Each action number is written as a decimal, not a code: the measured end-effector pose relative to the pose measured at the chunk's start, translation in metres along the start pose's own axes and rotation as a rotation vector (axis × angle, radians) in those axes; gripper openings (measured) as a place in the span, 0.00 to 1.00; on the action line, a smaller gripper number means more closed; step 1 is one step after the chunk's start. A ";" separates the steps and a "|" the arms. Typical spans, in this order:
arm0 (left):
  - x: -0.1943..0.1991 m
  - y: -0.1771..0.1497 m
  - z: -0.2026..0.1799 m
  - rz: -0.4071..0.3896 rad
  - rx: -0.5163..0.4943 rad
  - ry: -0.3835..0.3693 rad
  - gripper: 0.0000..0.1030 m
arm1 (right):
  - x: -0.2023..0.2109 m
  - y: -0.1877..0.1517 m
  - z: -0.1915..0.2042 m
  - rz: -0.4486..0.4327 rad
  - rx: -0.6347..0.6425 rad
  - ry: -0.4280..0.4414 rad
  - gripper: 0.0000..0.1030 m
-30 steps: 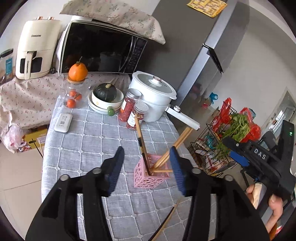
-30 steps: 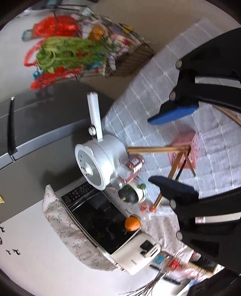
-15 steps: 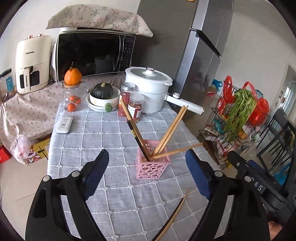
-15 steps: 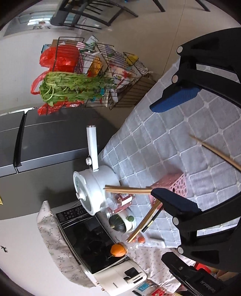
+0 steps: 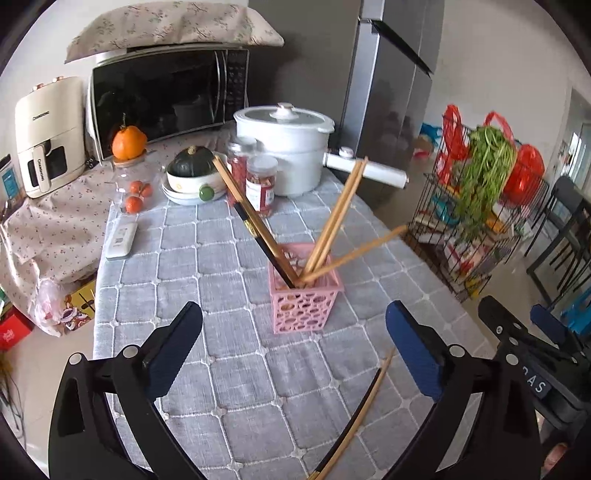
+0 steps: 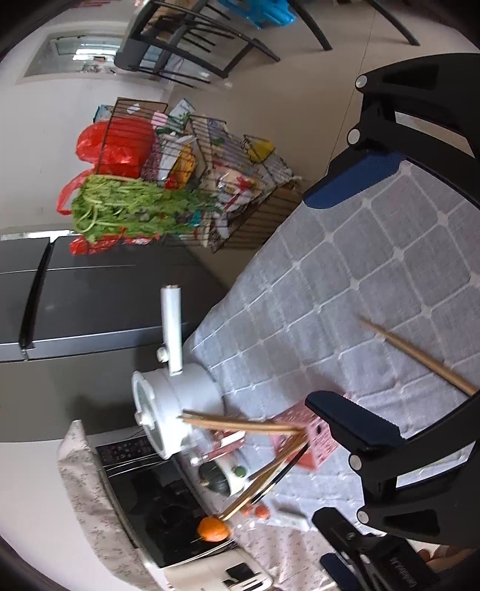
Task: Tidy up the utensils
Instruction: 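Grasp another black chopstick from the cloth with the left gripper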
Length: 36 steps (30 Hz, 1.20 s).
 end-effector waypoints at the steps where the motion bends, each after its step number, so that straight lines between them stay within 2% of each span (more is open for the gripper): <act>1: -0.002 -0.002 -0.001 0.009 -0.006 0.002 0.93 | -0.003 -0.005 -0.004 0.021 -0.004 -0.002 0.93; 7: -0.033 -0.024 -0.012 0.122 -0.057 0.011 0.93 | -0.015 -0.031 -0.025 0.122 -0.048 0.009 0.93; 12: -0.078 -0.059 -0.033 0.338 -0.123 -0.017 0.93 | -0.036 -0.057 -0.047 0.240 -0.092 0.018 0.93; 14: -0.099 -0.072 -0.046 0.425 -0.138 -0.041 0.84 | -0.045 -0.067 -0.055 0.297 -0.128 0.039 0.93; 17: -0.124 -0.088 -0.055 0.537 -0.131 -0.048 0.51 | -0.058 -0.084 -0.066 0.384 -0.209 0.109 0.93; 21: -0.142 -0.104 -0.048 0.622 -0.127 -0.022 0.42 | -0.064 -0.097 -0.078 0.453 -0.319 0.189 0.93; 26: -0.143 -0.105 -0.046 0.638 -0.119 -0.030 0.41 | -0.065 -0.105 -0.079 0.486 -0.368 0.228 0.93; 30: -0.141 -0.104 -0.046 0.648 -0.119 -0.032 0.41 | -0.066 -0.103 -0.078 0.485 -0.355 0.232 0.93; 36: -0.142 -0.110 -0.052 0.634 -0.210 0.011 0.43 | -0.068 -0.104 -0.082 0.493 -0.371 0.233 0.93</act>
Point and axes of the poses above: each gripper's, at about its wrist camera, not at the fingertips, and x roughly against the way its jaws point, z to its left, y to its top, the point moved 5 cm from there along -x, roughly the way its jaws point, and after that the axes turned 12 degrees about x, right-handed, at the moved point
